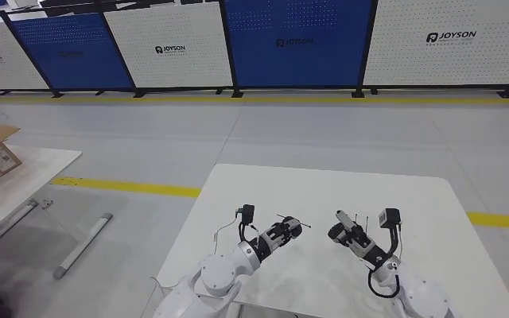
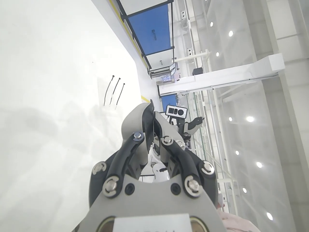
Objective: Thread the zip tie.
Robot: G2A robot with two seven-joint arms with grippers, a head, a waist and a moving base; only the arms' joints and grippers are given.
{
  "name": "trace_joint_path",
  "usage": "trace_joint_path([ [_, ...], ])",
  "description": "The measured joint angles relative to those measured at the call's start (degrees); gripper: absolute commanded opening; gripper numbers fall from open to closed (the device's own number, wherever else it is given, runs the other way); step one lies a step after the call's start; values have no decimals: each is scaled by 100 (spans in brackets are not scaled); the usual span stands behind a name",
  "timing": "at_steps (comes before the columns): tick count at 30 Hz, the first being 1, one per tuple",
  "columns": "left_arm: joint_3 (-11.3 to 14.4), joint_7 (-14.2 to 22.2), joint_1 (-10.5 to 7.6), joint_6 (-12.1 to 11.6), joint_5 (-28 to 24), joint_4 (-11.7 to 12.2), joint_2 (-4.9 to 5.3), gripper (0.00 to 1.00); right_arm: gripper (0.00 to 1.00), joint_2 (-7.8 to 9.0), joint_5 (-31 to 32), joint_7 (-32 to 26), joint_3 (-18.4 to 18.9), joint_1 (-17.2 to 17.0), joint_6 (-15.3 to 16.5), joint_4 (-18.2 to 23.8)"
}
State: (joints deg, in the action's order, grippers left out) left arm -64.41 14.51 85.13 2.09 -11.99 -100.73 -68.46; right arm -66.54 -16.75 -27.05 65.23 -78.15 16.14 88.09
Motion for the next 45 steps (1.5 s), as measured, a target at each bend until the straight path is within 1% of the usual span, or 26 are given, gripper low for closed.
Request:
trace_joint_path([
  [9, -1, -2, 0, -1, 2, 1, 0, 0, 100, 0, 0, 0, 0, 0, 1, 0],
  [11, -16, -55, -5, -78, -62, 9, -7, 0, 100, 0, 0, 0, 0, 0, 1, 0],
  [13, -73, -78, -11, -255, -145, 67, -7, 0, 100, 0, 70, 18, -2, -10, -27, 21],
  [14, -121, -68, -5, -302, -199, 101, -3, 0, 100, 5, 157, -9, 5, -10, -34, 30],
  [17, -352, 161, 55, -326, -500, 124, 32, 0, 100, 66, 717, -326, 99, 21, -85, 35],
  [19, -490, 469, 126, -273, -522, 82, 76, 0, 100, 117, 1113, -551, 206, -22, -106, 86],
  [21, -556, 830, 187, -151, -562, 37, 112, 0, 100, 149, 1200, -669, 319, -83, -106, 133],
  [22, -599, 1063, 220, -58, -708, 11, 127, 0, 100, 162, 1220, -702, 373, -103, -114, 151],
  [23, -622, 1184, 235, -11, -868, 1, 131, 0, 100, 164, 1223, -707, 387, -106, -118, 154],
  [24, -631, 1231, 239, 8, -988, -3, 132, 0, 100, 164, 1223, -707, 388, -106, -119, 155],
  [33, -623, 1180, 235, -7, -939, 2, 128, 0, 100, 163, 1219, -701, 382, -103, -119, 152],
  [36, -616, 987, 223, -202, -912, -14, 117, 0, 100, 163, 1219, -701, 382, -103, -119, 152],
  [39, -734, 935, 284, -504, -1242, -154, 114, 0, 100, 163, 1219, -701, 382, -103, -119, 152],
  [42, -978, 970, 475, -799, -1447, -521, 142, 0, 100, 163, 1219, -701, 382, -103, -119, 152],
  [43, -1098, 973, 590, -914, -1506, -717, 156, 0, 100, 163, 1219, -701, 382, -103, -119, 152],
  [45, -1285, 989, 771, -1066, -1646, -1009, 175, 0, 100, 163, 1219, -701, 382, -103, -119, 152],
])
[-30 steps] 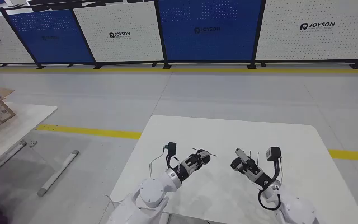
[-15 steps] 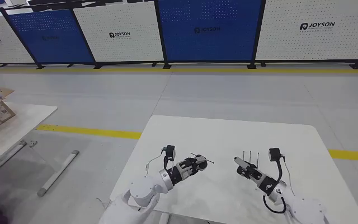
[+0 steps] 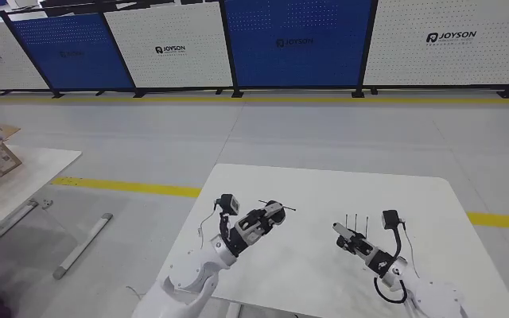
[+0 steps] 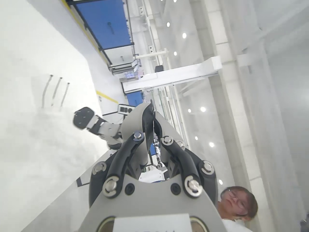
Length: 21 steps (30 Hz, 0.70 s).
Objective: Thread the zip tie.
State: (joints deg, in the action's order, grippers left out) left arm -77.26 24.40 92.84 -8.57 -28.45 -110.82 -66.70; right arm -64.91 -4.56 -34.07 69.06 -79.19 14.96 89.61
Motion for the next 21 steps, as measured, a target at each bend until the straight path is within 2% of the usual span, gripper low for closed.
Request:
trace_joint_path([
  [1, -129, 8, 116, -104, -136, -179, 9, 0, 100, 0, 0, 0, 0, 0, 0, 0],
  [4, -388, 44, 358, -341, -481, -523, 22, 0, 100, 0, 0, 0, 0, 0, 0, 0],
  [7, -446, 177, 528, -455, -1023, -721, 16, 0, 100, 0, 0, 0, 0, 0, 0, 0],
  [9, -439, 189, 537, -448, -1240, -730, 14, 0, 100, 0, 0, 0, 0, 0, 0, 0],
  [21, -441, 157, 508, -435, -1030, -710, 16, 0, 100, 0, 0, 0, 0, 0, 0, 0],
])
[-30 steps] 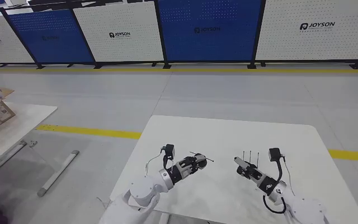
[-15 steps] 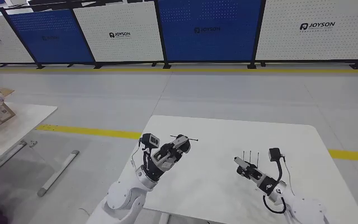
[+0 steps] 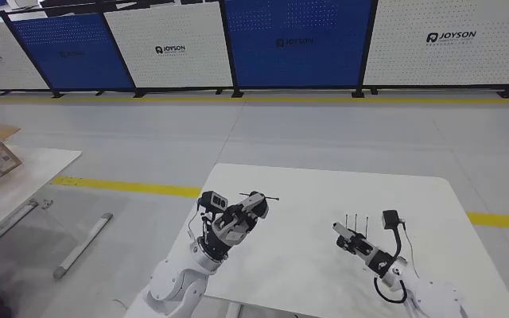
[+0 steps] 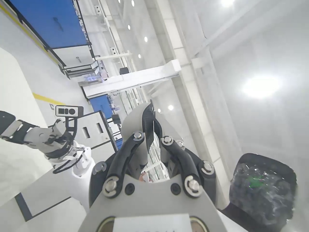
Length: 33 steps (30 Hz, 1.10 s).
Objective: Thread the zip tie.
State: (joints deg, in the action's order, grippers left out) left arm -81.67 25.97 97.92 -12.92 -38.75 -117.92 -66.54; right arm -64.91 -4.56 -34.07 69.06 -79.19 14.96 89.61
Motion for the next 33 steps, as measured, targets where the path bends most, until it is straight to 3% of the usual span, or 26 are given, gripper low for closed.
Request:
trace_joint_path([
  [3, 26, -132, -83, 72, 657, 74, 13, 0, 100, 0, 0, 0, 0, 0, 0, 0],
  [10, 197, -258, -232, 596, 2533, 433, 63, 0, 100, 0, 0, 0, 0, 0, 0, 0],
  [13, 260, -265, -272, 782, 2957, 618, 76, 0, 100, 0, 0, 0, 0, 0, 0, 0],
  [17, 311, -268, -277, 845, 2617, 697, 63, 0, 100, 0, 0, 0, 0, 0, 0, 0],
  [26, 324, -293, -295, 847, 2723, 702, 65, 0, 100, 0, 0, 0, 0, 0, 0, 0],
  [31, 611, -735, -439, 914, 3830, 973, 58, 0, 100, 0, 0, 0, 0, 0, 0, 0],
  [33, 693, -726, -501, 896, 3920, 1130, 52, 0, 100, 0, 0, 0, 0, 0, 0, 0],
])
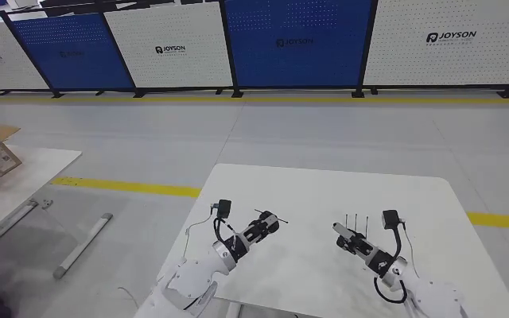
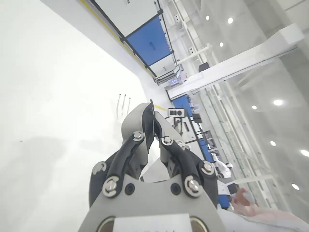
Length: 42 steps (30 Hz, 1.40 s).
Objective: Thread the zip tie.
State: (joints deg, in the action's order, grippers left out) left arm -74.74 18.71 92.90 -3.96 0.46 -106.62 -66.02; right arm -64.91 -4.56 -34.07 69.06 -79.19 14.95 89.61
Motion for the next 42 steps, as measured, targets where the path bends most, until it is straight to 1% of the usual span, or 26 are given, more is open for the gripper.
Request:
trace_joint_path([
  [2, 43, 7, -59, -33, 138, 178, 4, 0, 100, 0, 0, 0, 0, 0, 0, 0],
  [5, 79, 47, -94, -44, 199, 308, 4, 0, 100, 0, 0, 0, 0, 0, 0, 0],
  [8, 70, 191, -92, -34, -77, 313, 5, 0, 100, 0, 0, 0, 0, 0, 0, 0],
  [16, 85, 161, -101, -36, -69, 317, 3, 0, 100, 0, 0, 0, 0, 0, 0, 0],
  [18, 98, 129, -122, -100, -123, 307, -1, 0, 100, 0, 0, 0, 0, 0, 0, 0],
  [21, -3, 150, -80, -324, -484, 150, 0, 0, 100, 0, 0, 0, 0, 0, 0, 0],
  [24, -227, 63, 59, -598, -981, -203, 7, 0, 100, 0, 0, 0, 0, 0, 0, 0],
  [26, -400, 23, 161, -769, -1261, -500, 16, 0, 100, 0, 0, 0, 0, 0, 0, 0],
  [28, -553, 63, 265, -899, -1466, -792, 28, 0, 100, 0, 0, 0, 0, 0, 0, 0],
  [31, -743, 111, 445, -1020, -1526, -1167, 48, 0, 100, 0, 0, 0, 0, 0, 0, 0],
  [32, -786, 123, 501, -1045, -1513, -1256, 53, 0, 100, 0, 0, 0, 0, 0, 0, 0],
  [34, -866, 111, 613, -1075, -1415, -1387, 62, 0, 100, 0, 0, 0, 0, 0, 0, 0],
  [36, -889, 61, 678, -1031, -1311, -1429, 65, 0, 100, 0, 0, 0, 0, 0, 0, 0],
  [42, -886, 35, 691, -1001, -1278, -1437, 65, 0, 100, 0, 0, 0, 0, 0, 0, 0],
])
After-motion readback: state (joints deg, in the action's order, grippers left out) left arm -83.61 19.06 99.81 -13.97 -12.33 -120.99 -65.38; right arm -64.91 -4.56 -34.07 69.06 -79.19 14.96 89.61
